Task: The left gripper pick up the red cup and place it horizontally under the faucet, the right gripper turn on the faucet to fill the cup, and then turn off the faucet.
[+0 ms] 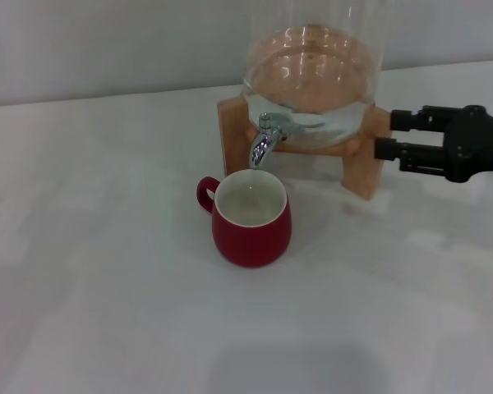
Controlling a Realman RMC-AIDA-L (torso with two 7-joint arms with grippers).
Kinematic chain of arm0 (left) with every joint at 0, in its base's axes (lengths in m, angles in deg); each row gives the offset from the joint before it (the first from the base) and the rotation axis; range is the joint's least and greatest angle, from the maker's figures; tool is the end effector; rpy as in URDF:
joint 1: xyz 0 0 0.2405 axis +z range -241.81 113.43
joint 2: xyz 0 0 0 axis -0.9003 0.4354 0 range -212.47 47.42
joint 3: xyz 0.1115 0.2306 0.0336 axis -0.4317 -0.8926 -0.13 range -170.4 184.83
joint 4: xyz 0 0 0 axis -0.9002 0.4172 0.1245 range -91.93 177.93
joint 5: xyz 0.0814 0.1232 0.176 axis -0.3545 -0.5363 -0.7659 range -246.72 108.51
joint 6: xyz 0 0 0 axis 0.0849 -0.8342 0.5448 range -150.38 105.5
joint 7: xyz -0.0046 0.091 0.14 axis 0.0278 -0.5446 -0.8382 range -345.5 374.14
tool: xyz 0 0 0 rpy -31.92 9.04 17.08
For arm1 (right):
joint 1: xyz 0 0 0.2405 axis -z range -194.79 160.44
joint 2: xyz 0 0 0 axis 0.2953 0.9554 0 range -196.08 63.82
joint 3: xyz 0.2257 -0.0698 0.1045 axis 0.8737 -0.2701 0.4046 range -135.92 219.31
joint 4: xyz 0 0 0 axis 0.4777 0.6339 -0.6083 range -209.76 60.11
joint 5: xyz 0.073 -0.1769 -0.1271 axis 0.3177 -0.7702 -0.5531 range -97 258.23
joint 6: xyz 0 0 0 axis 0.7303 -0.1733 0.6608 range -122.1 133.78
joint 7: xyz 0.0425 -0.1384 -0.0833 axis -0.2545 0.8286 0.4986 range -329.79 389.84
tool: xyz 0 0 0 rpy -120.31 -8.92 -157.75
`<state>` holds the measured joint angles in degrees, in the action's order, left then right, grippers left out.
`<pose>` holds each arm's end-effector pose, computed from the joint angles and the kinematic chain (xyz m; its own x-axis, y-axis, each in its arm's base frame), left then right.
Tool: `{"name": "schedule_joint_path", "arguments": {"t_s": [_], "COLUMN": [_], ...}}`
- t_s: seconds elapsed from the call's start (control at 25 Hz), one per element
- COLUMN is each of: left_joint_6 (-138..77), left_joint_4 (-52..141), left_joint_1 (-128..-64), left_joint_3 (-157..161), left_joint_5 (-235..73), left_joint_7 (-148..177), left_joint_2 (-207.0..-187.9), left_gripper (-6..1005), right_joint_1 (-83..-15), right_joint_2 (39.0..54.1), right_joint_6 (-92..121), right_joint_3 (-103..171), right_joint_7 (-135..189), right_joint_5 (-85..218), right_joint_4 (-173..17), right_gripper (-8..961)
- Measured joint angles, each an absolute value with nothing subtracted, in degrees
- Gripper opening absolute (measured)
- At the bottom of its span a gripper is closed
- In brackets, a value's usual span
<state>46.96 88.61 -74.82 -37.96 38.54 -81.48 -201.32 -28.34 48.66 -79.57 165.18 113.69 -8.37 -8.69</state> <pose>-0.3464 0.3446 0.0904 0.4002 0.1681 0.9009 0.8704 -0.3774 -0.3162 0.2550 0.3339 0.0780 0.7248 -0.2696 -0.6340 -0.5394 -0.7945 -0.2789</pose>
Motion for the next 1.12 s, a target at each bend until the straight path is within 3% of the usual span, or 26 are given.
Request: {"name": "schedule_joint_path", "arguments": {"t_s": [1.12], "left_joint_6": [41.19], "left_joint_4": [89.39], "left_joint_1": [-75.94], "left_joint_3": [-37.25], "left_joint_5": [34.89], "left_joint_7": [-73.33], "left_joint_2": [-200.24], "left_gripper": [705], "right_joint_1": [-27.58], "right_joint_2": [48.9], "right_joint_6": [-57.94], "right_joint_3": [142.46], "right_joint_7": [113.12], "right_joint_5": [-4.15], "right_joint_4": [-1.96], "right_gripper": [631]}}
